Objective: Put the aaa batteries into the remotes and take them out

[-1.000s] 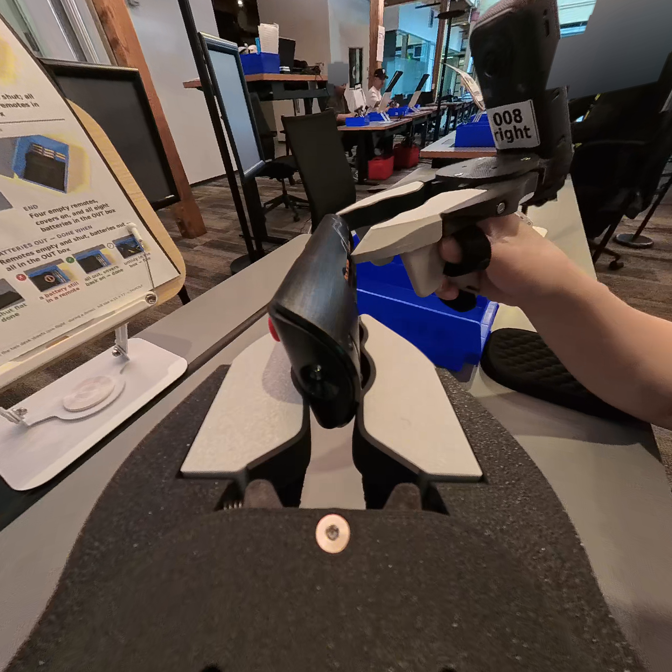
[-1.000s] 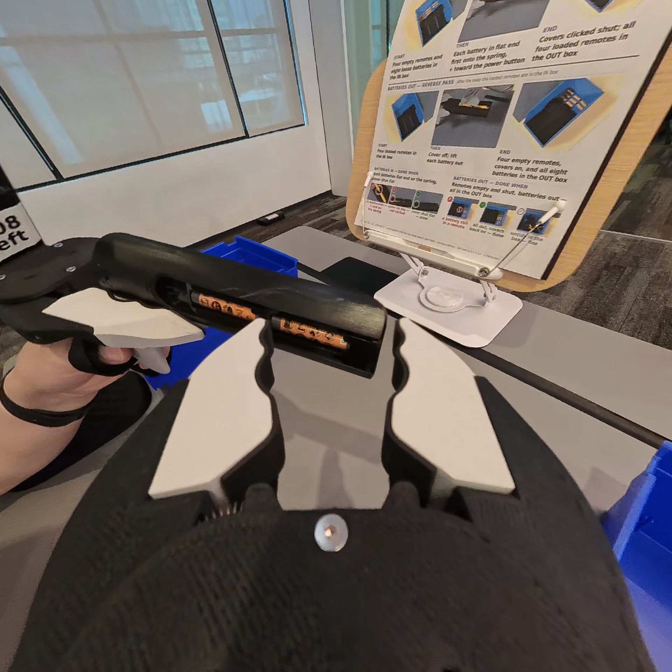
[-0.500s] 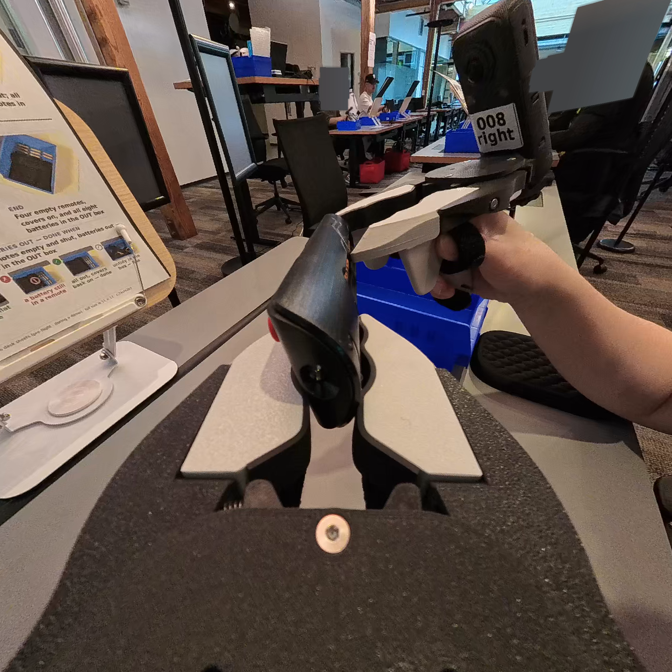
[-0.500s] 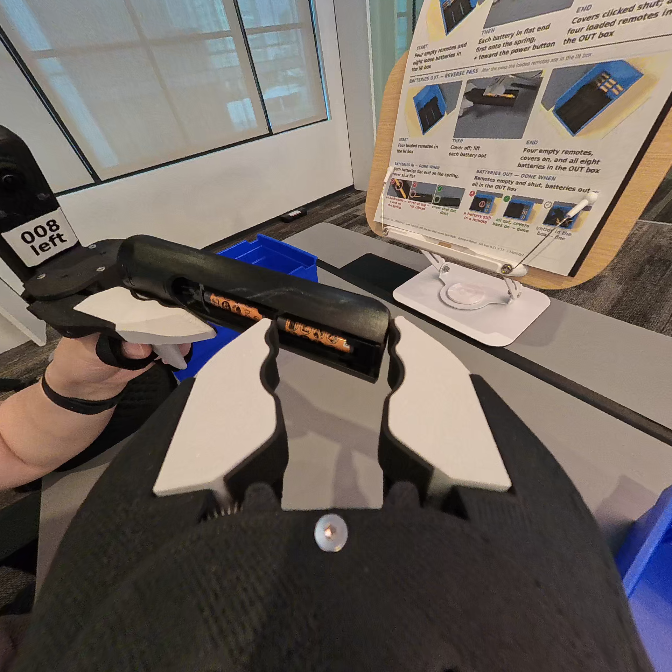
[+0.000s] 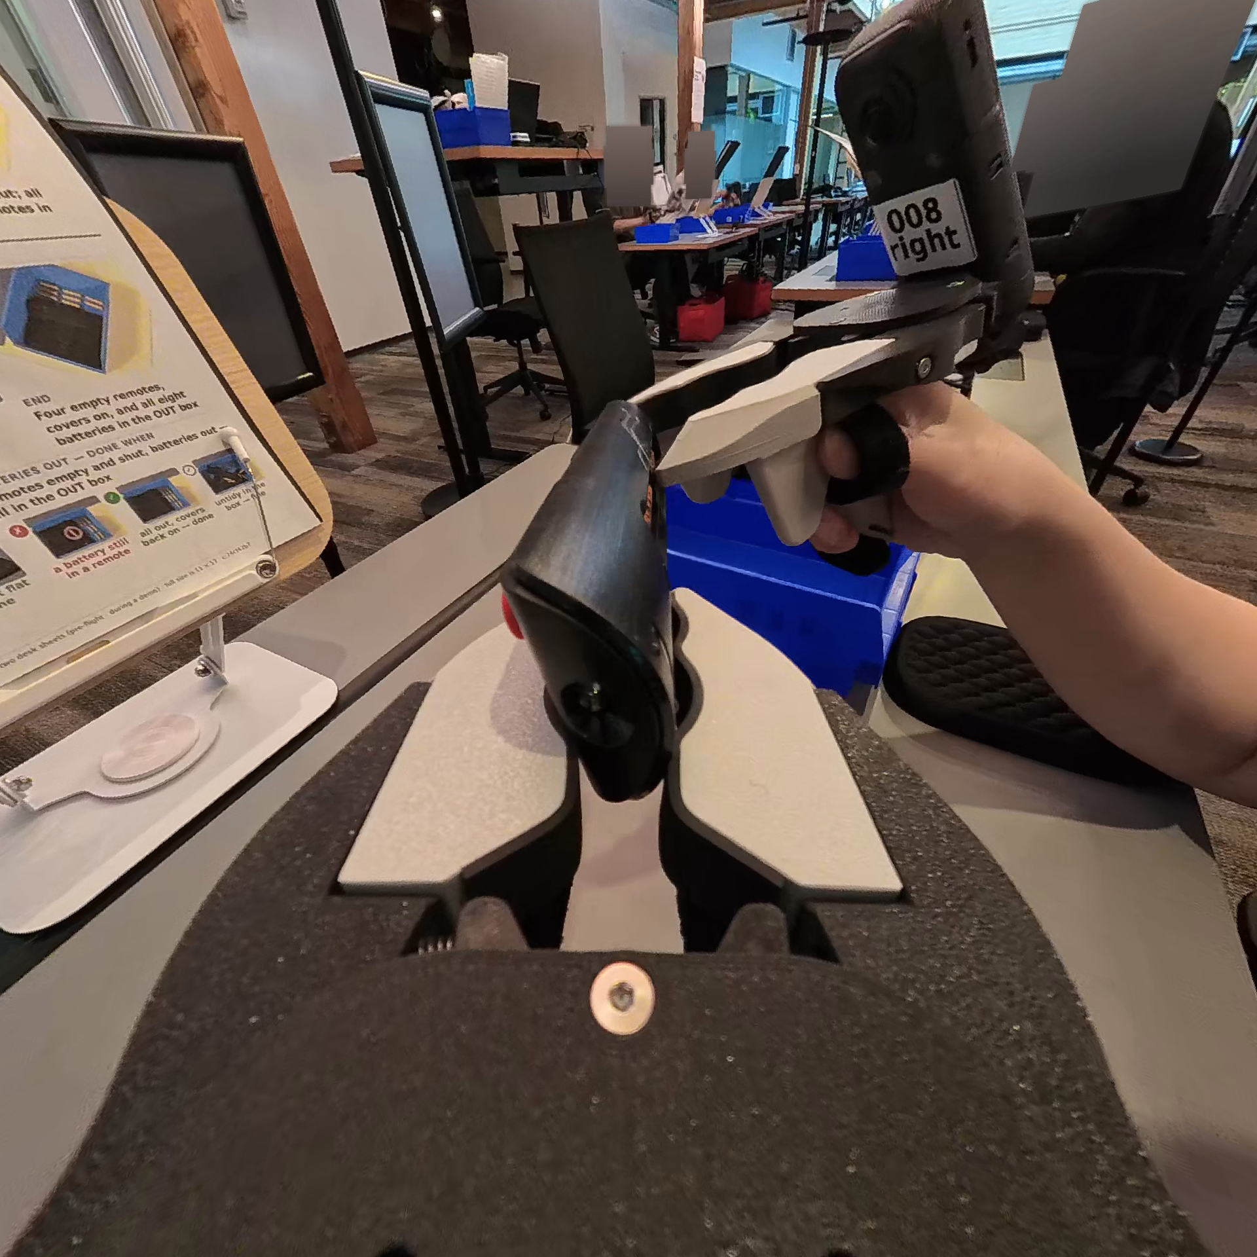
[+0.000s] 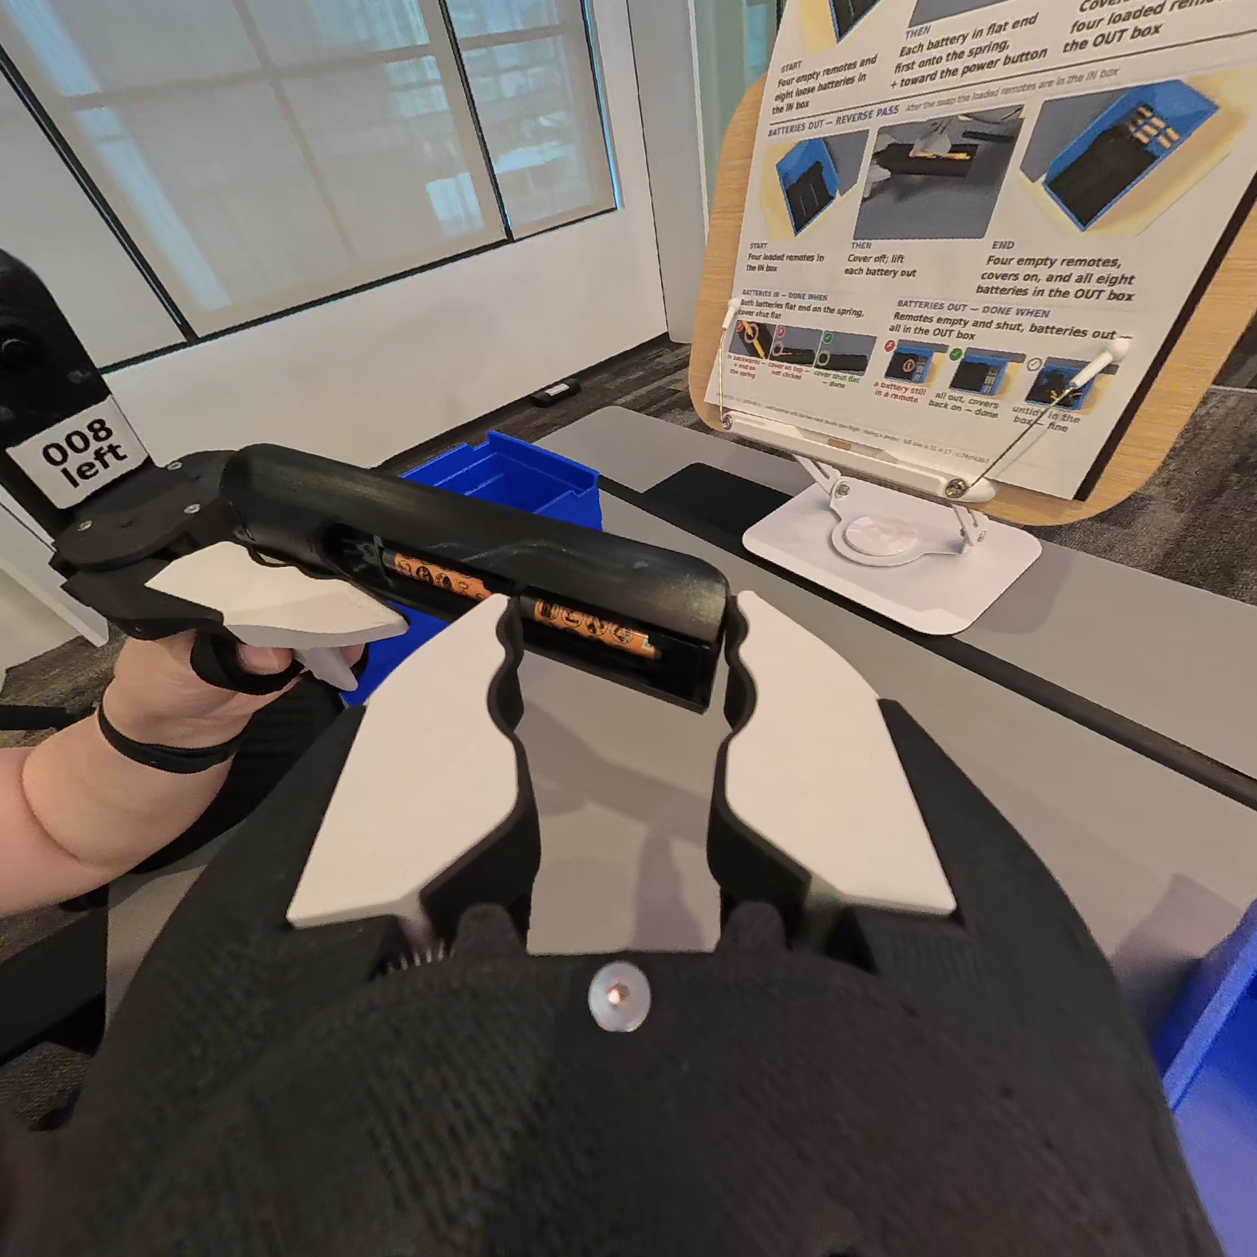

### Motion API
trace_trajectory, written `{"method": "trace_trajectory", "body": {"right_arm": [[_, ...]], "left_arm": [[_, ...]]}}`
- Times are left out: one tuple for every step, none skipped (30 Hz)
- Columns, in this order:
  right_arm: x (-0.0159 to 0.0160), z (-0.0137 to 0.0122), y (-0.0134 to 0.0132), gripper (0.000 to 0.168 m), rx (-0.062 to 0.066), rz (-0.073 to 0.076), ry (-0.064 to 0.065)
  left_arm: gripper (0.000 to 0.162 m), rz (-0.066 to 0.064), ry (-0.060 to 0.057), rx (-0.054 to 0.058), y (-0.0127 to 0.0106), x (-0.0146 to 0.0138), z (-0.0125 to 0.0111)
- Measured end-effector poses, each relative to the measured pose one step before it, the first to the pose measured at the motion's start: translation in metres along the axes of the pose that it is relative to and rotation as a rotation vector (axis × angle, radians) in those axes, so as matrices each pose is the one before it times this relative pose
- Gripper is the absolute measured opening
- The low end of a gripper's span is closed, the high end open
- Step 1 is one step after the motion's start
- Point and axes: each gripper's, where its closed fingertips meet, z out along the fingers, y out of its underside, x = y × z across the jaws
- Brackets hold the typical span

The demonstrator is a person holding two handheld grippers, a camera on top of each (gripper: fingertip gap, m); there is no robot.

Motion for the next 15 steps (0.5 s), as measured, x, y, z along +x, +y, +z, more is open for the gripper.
{"method": "trace_trajectory", "body": {"right_arm": [[-0.00028, -0.00048, -0.00058, 0.059, 0.0022, -0.0069, -0.001], [0.0001, -0.00046, -0.00014, 0.059, -0.0012, -0.0037, 0.0011], [0.00003, -0.00035, 0.0001, 0.059, -0.0026, -0.0007, 0.0014], [-0.00016, -0.00029, -0.00007, 0.06, -0.0003, -0.0025, 0.0], [-0.00024, -0.00031, -0.00045, 0.06, 0.0019, -0.0013, -0.0008], [-0.00016, -0.00016, -0.00022, 0.06, 0.0008, 0.0002, 0.0009], [0.00021, 0.00009, 0.00001, 0.06, -0.0003, -0.0027, 0.0039], [0.00046, 0.0004, 0.00026, 0.06, -0.0009, -0.0049, 0.0063], [0.00071, 0.00052, 0.00065, 0.06, -0.0034, -0.0041, 0.0094], [0.00084, 0.00065, 0.00105, 0.06, -0.0051, -0.0062, 0.0106], [0.00034, 0.00008, 0.00015, 0.061, 0.001, -0.0105, 0.0065], [-0.00006, -0.00074, -0.0011, 0.06, 0.0088, -0.0094, 0.001], [-0.00052, -0.00104, -0.00165, 0.06, 0.0124, -0.0036, -0.0027], [-0.0007, -0.00113, -0.00176, 0.06, 0.0115, -0.0007, -0.0023], [-0.00049, -0.00083, -0.00109, 0.06, 0.0064, -0.002, -0.0003]], "left_arm": [[0.022, 0.0037, -0.0027, 0.0043, -0.0007, 0.00062, 0.00008], [0.022, 0.0085, -0.0043, 0.0023, -0.00024, 0.00081, 0.00026], [0.022, 0.0126, -0.0067, -0.0001, -0.0001, 0.00066, 0.00027], [0.022, 0.0124, -0.0076, 0.0008, -0.0004, 0.00035, -0.00005], [0.022, 0.0076, -0.0056, 0.0021, -0.00055, 0.00067, -0.00005], [0.022, 0.0103, -0.006, 0.0, -0.00022, 0.00036, 0.00007], [0.022, 0.0117, -0.0072, -0.0017, -0.00008, -0.00018, -0.00014], [0.022, 0.0094, -0.0063, -0.0029, 0.00018, -0.00015, -0.00008], [0.022, 0.0047, -0.0058, -0.0028, 0.0005, -0.00031, 0.00031], [0.022, -0.0025, -0.0057, -0.001, 0.0007, -0.00046, 0.00021], [0.022, 0.0078, -0.0058, 0.0027, 0.00029, -0.00018, 0.00023], [0.021, 0.0142, -0.0035, 0.0033, -0.00023, 0.00048, 0.00029], [0.021, 0.0057, 0.0, 0.006, -0.00122, 0.00125, -0.00007], [0.021, 0.0004, -0.0007, 0.007, -0.00137, 0.00111, -0.0001], [0.021, 0.0032, -0.0016, 0.0036, -0.00056, 0.0008, -0.00003]]}}
